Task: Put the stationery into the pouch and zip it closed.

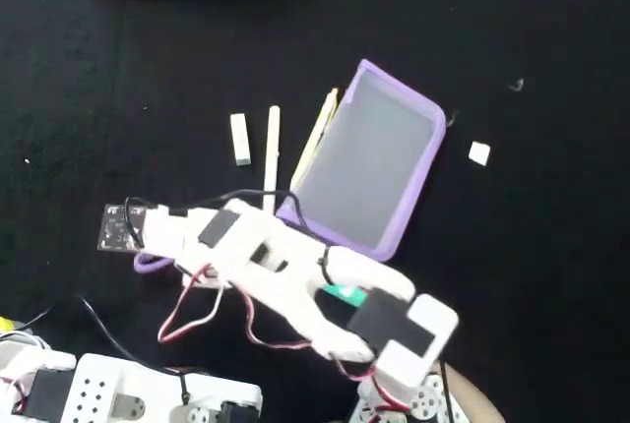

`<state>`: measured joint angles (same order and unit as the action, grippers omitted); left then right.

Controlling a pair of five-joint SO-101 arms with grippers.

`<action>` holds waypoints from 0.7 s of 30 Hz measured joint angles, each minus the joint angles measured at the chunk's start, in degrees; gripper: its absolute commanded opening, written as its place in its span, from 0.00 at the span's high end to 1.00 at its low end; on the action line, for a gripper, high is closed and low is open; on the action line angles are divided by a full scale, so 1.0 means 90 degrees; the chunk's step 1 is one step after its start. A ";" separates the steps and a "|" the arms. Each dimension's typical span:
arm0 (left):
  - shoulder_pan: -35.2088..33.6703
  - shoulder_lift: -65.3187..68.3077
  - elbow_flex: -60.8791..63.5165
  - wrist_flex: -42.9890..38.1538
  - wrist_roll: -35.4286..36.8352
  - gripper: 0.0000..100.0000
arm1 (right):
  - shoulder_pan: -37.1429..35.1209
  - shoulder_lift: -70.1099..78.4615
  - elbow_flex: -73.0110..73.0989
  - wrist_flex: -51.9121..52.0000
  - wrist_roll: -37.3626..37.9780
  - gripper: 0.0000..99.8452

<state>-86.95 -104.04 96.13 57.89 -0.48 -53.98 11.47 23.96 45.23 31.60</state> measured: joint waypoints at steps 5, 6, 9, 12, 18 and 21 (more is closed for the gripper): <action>0.0000 0.0000 0.0000 0.0000 0.0000 0.70 | 0.0225 0.0400 -0.0371 0.0000 0.0068 0.83; 0.0000 0.0000 0.0000 0.0000 0.0000 0.70 | 0.0274 0.0488 -0.0440 0.0000 0.0068 0.83; 0.0000 0.0000 0.0000 0.0000 0.0000 0.70 | 0.0371 0.0762 -0.0684 0.0000 0.0107 0.83; 0.0000 0.0000 0.0000 0.0000 0.0000 0.70 | 0.0391 0.0977 -0.0918 0.0020 0.0107 0.84; 0.0000 0.0000 0.0000 0.0000 0.0000 0.70 | 0.0459 0.1104 -0.1280 0.0303 0.0107 0.98; 0.0000 0.0000 0.0000 0.0000 0.0000 0.70 | 0.0488 0.1104 -0.1309 0.0342 0.0107 0.99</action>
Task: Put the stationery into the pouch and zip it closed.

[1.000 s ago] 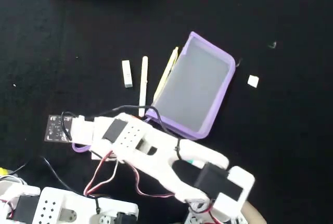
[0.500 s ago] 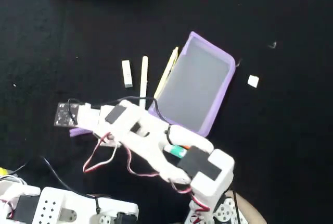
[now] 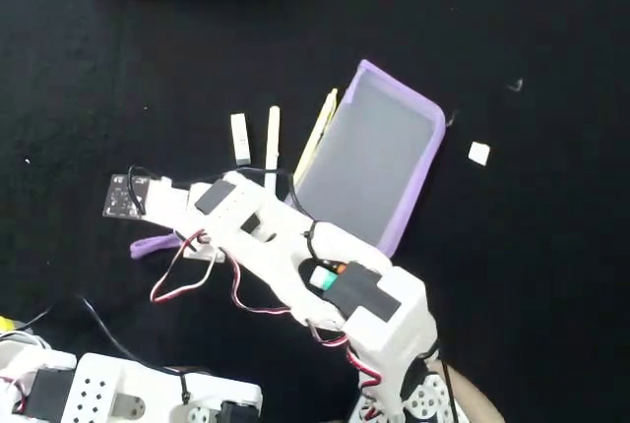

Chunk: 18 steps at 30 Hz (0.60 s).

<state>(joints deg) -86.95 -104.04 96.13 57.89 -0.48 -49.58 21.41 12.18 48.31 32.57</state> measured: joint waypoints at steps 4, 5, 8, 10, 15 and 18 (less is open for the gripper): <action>0.0000 0.0000 0.0000 0.0000 0.0000 0.70 | 0.0000 0.0000 0.0000 0.0000 0.0000 0.99; 0.0000 0.0000 0.0000 0.0000 0.0000 0.70 | 0.0000 0.0000 0.0000 0.0000 0.0000 0.99; 0.0000 0.0000 0.0000 0.0000 0.0000 0.70 | 0.0039 -0.0049 0.0000 0.0098 0.0000 0.99; 0.0000 0.0000 0.0000 0.0000 0.0000 0.70 | 0.0186 -0.0283 0.0010 0.0361 -0.0147 0.99; 0.0000 0.0000 0.0000 0.0000 0.0000 0.70 | 0.0908 -0.1485 0.0000 0.0899 -0.0791 0.99; 0.0000 0.0000 0.0000 0.0000 0.0000 0.70 | 0.1309 -0.2168 0.0000 0.1123 -0.1074 0.99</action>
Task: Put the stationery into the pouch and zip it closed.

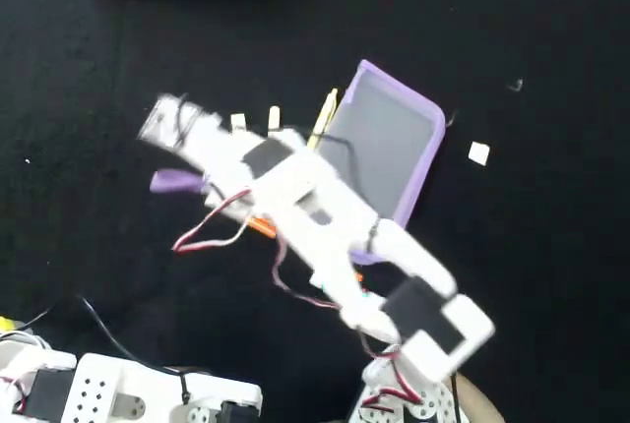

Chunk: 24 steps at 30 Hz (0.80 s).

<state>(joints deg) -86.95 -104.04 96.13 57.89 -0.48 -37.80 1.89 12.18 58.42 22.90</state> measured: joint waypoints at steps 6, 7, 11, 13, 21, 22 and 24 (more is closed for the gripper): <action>0.0469 0.0000 0.0000 0.0195 -0.0039 0.70 | 0.0576 -0.1231 0.0000 0.0567 -0.0752 0.99; 0.0625 0.0000 0.0000 0.0215 -0.0166 0.70 | 0.0625 -0.1446 0.0000 0.0703 -0.0762 0.99; 0.1387 0.0000 0.0000 0.0215 -0.0703 0.70 | 0.0703 -0.2354 0.0000 0.1172 -0.0840 0.99; 0.1895 0.0000 0.0000 0.0176 -0.0899 0.70 | 0.0684 -0.2784 0.0000 0.1397 -0.0860 0.99; 0.4190 0.0000 0.0000 -0.0723 -0.1348 0.70 | 0.0830 -0.3614 0.0000 0.1788 -0.0860 0.99; 0.4484 0.0000 0.0000 -0.0899 -0.1358 0.70 | 0.0869 -0.3614 0.0000 0.1788 -0.0860 0.99; 0.5079 0.0000 0.0000 -0.1250 -0.1397 0.70 | 0.0879 -0.3614 0.0000 0.1788 -0.0860 0.99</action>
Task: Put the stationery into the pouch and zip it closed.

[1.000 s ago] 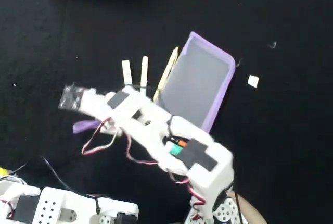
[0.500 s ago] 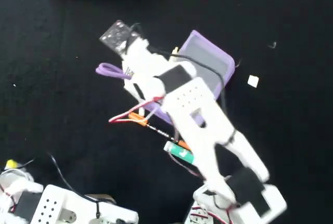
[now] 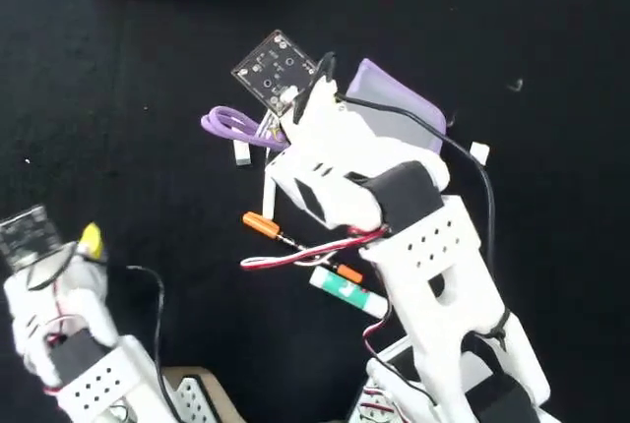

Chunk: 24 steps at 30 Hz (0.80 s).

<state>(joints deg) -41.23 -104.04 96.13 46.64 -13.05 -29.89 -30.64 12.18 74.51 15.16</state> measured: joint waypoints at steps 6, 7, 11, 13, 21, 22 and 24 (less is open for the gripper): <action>0.1817 0.0000 0.0000 -0.1016 0.0000 0.70 | -0.0010 0.0000 -0.0137 0.0020 0.0000 0.99; 0.2120 0.0000 0.0000 -0.1133 0.0000 0.70 | -0.0010 0.0000 -0.0225 0.0078 0.0000 0.99; 0.3350 0.0000 0.0000 -0.1309 0.0000 0.70 | -0.0010 -0.0107 -0.0488 0.0313 0.0000 0.99; 0.3937 0.0000 0.0000 -0.1309 0.0000 0.70 | 0.0000 -0.0420 -0.0498 0.0400 0.0000 0.99; 0.5265 0.0010 -0.0264 -0.1309 0.1328 0.70 | 0.0000 -0.1348 -0.0498 0.0498 0.0000 0.99; 0.5314 0.0010 -0.0361 -0.1309 0.1524 0.70 | 0.0000 -0.1377 -0.0508 0.0557 0.0000 0.99; 0.5451 0.0000 -0.0508 -0.1309 0.1778 0.70 | 0.0000 -0.1397 -0.0508 0.0684 0.0000 0.99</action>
<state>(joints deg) 7.82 -104.04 91.56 34.86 2.95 -29.89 -43.21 7.60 80.66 15.16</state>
